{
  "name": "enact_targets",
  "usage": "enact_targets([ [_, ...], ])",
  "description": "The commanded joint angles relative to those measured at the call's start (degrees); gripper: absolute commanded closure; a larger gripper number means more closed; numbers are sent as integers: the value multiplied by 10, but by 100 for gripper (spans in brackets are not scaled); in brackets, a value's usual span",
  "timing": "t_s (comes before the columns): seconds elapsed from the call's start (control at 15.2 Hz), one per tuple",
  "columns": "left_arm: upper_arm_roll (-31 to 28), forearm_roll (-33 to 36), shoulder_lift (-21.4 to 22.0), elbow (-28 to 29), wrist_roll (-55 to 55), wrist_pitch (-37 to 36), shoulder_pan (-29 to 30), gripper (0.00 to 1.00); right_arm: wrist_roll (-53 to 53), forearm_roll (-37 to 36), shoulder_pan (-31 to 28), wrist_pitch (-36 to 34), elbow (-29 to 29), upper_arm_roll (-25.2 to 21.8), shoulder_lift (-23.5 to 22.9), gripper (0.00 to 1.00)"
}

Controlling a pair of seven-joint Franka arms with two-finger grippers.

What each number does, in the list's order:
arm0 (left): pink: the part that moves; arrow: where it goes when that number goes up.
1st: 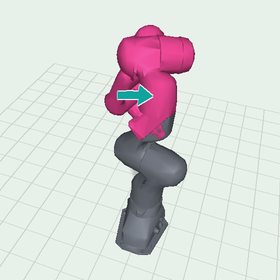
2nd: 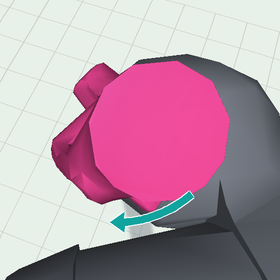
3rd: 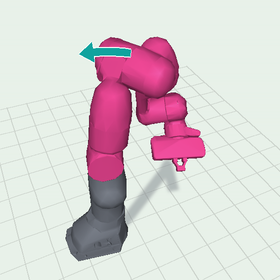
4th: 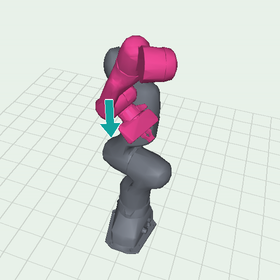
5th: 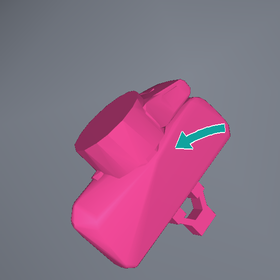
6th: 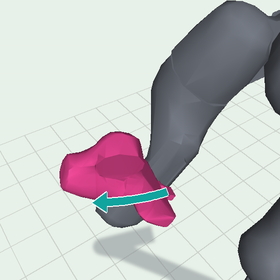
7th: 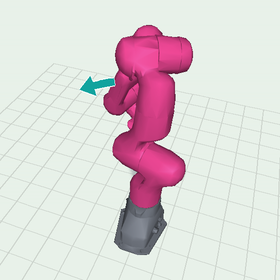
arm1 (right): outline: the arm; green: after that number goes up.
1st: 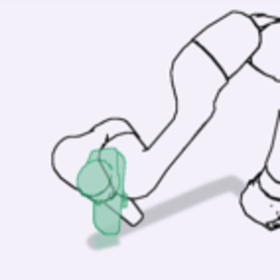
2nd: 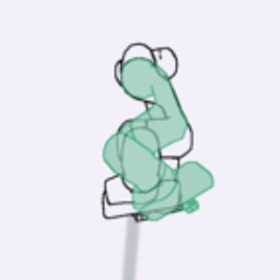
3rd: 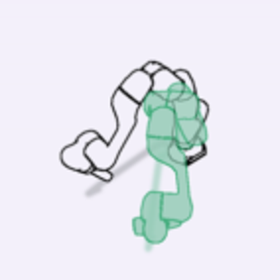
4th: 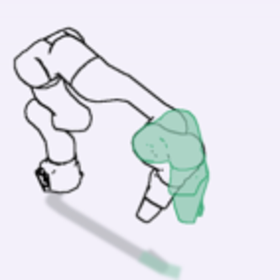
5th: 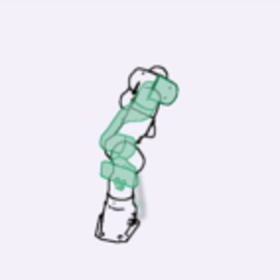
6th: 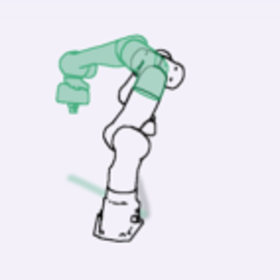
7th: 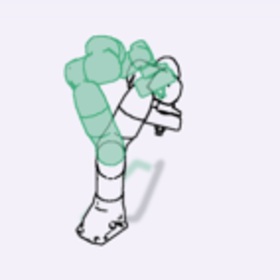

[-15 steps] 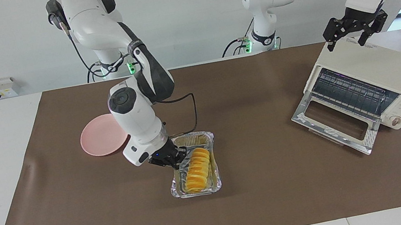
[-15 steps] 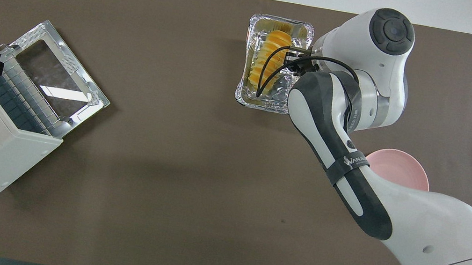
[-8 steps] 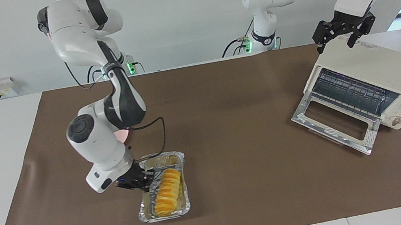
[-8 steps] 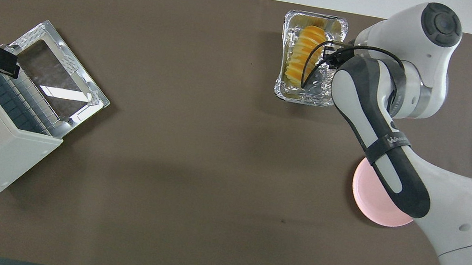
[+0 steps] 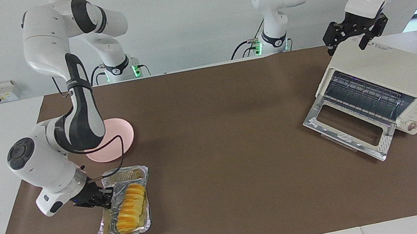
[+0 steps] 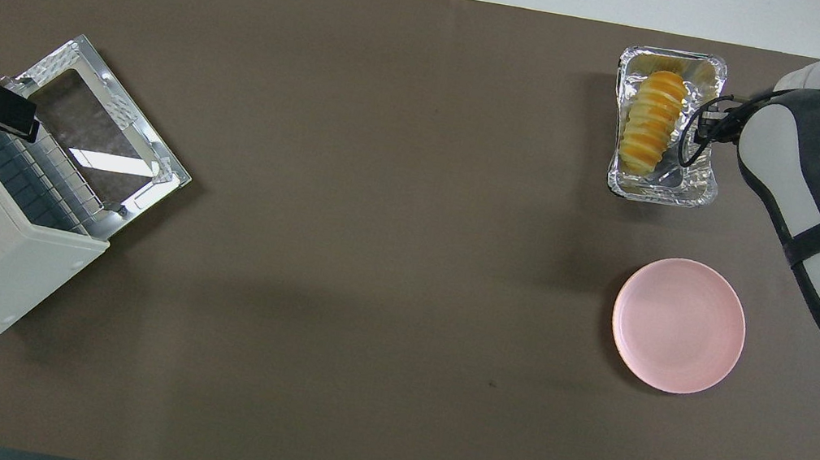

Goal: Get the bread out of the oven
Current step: 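Drag the foil tray with the right gripper beyond the pink plate, then release the tray and grasp the bread slices with the right gripper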

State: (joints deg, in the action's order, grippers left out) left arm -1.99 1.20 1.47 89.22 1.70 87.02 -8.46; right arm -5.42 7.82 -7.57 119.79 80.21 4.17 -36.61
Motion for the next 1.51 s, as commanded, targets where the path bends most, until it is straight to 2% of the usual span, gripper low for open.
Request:
enact_targets([
  [0.0, -7, -6, 20, 22, 6, -2, 3, 0, -48, 11, -23, 34, 56, 10, 18, 100],
  [0.13, -7, -6, 20, 22, 6, -2, 3, 0, -66, 25, -23, 37, 79, 10, 27, 100],
  [0.39, -6, -6, 20, 22, 6, -2, 2, 0, -72, 31, -26, -3, 78, 10, 34, 100],
  [0.72, -6, -6, 20, 22, 6, -2, 2, 0, -145, 31, -51, -27, 90, 9, 43, 100],
  [1.12, -6, -6, 20, 22, 6, -2, 2, 0, -144, 33, -52, -30, 89, 9, 45, 100],
  [1.18, -6, -6, 20, 22, 6, -2, 2, 0, -141, 33, -52, -31, 89, 9, 45, 90],
  [1.25, -6, -6, 20, 22, 6, -2, 2, 0, -138, 32, -51, -31, 89, 9, 46, 64],
  [1.38, -6, -6, 20, 22, 6, -2, 2, 0, -126, 30, -47, -31, 90, 8, 54, 19],
  [1.44, -6, -6, 20, 22, 6, -2, 2, 0, -123, 24, -44, -29, 88, 8, 56, 0],
])
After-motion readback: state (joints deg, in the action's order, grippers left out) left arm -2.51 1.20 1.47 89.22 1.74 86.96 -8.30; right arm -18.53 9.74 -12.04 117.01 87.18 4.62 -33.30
